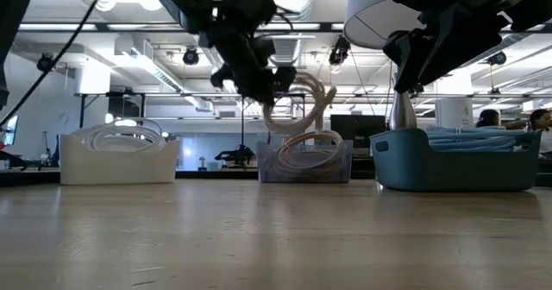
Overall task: Pick & Place USB Port
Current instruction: Put the brown charger cable into the black bin
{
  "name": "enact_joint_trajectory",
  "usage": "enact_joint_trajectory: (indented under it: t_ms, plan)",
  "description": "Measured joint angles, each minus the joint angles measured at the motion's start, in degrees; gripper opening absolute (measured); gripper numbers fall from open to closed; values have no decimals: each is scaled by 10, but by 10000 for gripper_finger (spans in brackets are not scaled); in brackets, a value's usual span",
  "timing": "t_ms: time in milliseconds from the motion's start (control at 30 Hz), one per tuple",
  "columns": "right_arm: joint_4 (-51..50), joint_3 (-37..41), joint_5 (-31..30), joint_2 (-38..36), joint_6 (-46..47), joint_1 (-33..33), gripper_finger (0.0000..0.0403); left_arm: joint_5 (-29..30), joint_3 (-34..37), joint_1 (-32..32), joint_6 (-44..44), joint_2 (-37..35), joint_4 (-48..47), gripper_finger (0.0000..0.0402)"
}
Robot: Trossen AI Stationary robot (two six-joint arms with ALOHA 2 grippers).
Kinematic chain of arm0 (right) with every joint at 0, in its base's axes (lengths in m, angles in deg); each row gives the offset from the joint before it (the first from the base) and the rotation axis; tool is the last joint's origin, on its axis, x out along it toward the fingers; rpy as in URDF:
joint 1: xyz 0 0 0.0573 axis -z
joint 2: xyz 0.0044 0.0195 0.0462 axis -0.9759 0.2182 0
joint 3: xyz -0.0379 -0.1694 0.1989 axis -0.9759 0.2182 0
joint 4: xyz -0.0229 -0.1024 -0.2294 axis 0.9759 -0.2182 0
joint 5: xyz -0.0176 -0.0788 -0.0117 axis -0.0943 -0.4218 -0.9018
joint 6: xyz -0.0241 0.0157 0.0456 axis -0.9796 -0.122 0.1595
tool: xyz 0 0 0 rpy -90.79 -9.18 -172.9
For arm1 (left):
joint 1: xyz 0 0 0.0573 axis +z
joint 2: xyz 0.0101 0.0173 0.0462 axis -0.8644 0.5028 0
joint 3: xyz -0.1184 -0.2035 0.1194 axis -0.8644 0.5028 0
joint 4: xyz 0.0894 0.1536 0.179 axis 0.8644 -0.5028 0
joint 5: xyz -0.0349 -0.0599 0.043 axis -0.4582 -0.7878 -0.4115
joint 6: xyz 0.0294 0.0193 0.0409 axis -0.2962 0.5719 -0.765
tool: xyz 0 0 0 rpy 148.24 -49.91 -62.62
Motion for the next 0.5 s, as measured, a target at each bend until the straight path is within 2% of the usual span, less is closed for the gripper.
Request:
enact_joint_trajectory:
  t_ms: [233,333,500]
  plan:
    - [0,0,0,0,-3,0,185,-63,-1,29,8,75,67,39]
    - [0,0,1,0,-3,0,185,-68,-2,34,9,97,82,44]
    - [0,0,1,0,-3,0,185,-70,-2,37,9,109,74,86]
